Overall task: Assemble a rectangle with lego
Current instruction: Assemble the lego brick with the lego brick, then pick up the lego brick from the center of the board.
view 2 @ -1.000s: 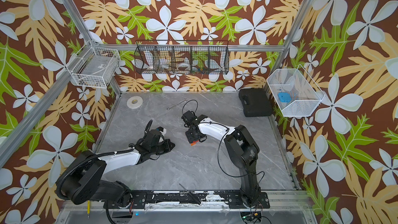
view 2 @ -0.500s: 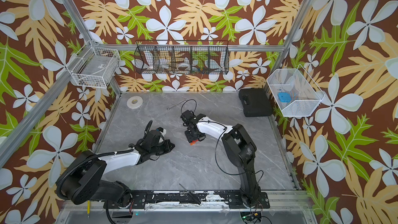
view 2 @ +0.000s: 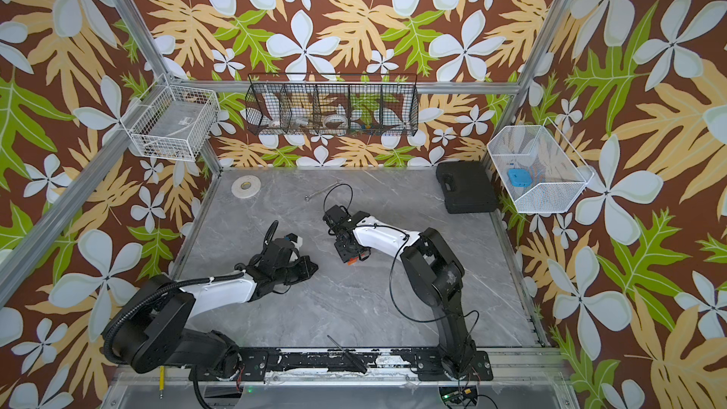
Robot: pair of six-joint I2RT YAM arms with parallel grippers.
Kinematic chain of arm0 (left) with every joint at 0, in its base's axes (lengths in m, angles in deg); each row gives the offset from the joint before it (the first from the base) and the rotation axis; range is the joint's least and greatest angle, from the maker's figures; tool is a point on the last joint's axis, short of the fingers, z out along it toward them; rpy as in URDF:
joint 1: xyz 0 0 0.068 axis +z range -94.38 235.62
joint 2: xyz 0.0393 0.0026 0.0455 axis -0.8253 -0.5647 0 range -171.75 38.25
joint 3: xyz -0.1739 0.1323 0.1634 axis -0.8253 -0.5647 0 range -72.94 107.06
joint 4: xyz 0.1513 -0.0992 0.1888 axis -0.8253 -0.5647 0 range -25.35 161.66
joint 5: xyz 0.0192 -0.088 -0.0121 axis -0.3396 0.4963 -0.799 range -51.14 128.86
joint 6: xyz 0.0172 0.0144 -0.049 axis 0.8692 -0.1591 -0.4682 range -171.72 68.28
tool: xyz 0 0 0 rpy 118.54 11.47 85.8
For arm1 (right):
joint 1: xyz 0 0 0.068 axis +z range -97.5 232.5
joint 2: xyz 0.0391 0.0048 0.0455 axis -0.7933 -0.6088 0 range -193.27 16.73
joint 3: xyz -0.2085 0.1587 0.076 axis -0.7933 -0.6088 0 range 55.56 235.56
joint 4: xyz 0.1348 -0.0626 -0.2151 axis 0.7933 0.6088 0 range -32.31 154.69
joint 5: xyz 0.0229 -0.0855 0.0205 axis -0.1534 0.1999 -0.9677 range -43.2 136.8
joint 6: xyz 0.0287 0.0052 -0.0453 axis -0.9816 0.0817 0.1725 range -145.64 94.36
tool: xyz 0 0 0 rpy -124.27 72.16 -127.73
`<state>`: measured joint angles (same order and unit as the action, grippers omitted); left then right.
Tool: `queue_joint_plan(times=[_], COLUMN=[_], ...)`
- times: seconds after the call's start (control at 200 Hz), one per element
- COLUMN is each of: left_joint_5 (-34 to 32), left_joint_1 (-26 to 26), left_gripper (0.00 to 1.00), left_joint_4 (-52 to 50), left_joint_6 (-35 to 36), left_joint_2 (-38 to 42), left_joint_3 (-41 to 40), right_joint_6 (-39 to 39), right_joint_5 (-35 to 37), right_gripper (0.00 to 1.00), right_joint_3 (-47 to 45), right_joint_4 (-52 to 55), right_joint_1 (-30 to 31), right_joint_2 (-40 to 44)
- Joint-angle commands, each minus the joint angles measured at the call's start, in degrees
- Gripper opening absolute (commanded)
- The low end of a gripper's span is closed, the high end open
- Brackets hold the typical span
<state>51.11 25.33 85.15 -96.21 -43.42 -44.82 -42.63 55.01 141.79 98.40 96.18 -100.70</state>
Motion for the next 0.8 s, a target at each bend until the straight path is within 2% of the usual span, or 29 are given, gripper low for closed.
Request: queue_joint_plan(times=[0.0, 0.155, 0.315, 0.465, 0.666, 0.796], left_joint_5=[-0.45, -0.82, -1.58, -2.30, -4.94, -6.43], left_joint_1=[0.22, 0.22, 0.31, 0.58, 0.58, 0.58], left_gripper=[0.09, 0.09, 0.09, 0.09, 0.07, 0.07], left_joint_4=[-0.46, -1.38, -3.17, -4.16, -7.23, -8.02], left_joint_6=[0.63, 0.63, 1.03, 1.58, 4.37, 5.92], left_joint_2=[0.30, 0.82, 1.37, 1.62, -4.75, -10.37], left_joint_3=[0.27, 0.87, 2.24, 3.63, 10.92, 17.13], right_joint_6=[0.07, 1.07, 1.43, 0.44, -5.58, -9.49], right_joint_5=[-0.67, -0.93, -1.34, -0.25, -4.81, -5.41], right_gripper=[0.71, 0.84, 0.87, 0.91, 0.93, 0.96], right_joint_3=[0.33, 2.86, 3.89, 2.23, -8.44, -14.71], right_joint_4=[2.51, 4.02, 5.45, 5.33, -4.01, -9.17], right_joint_1=[0.26, 0.26, 0.21, -0.89, -14.63, -21.71], right_joint_2=[-0.90, -0.06, 3.13, 10.16, 19.25, 21.61])
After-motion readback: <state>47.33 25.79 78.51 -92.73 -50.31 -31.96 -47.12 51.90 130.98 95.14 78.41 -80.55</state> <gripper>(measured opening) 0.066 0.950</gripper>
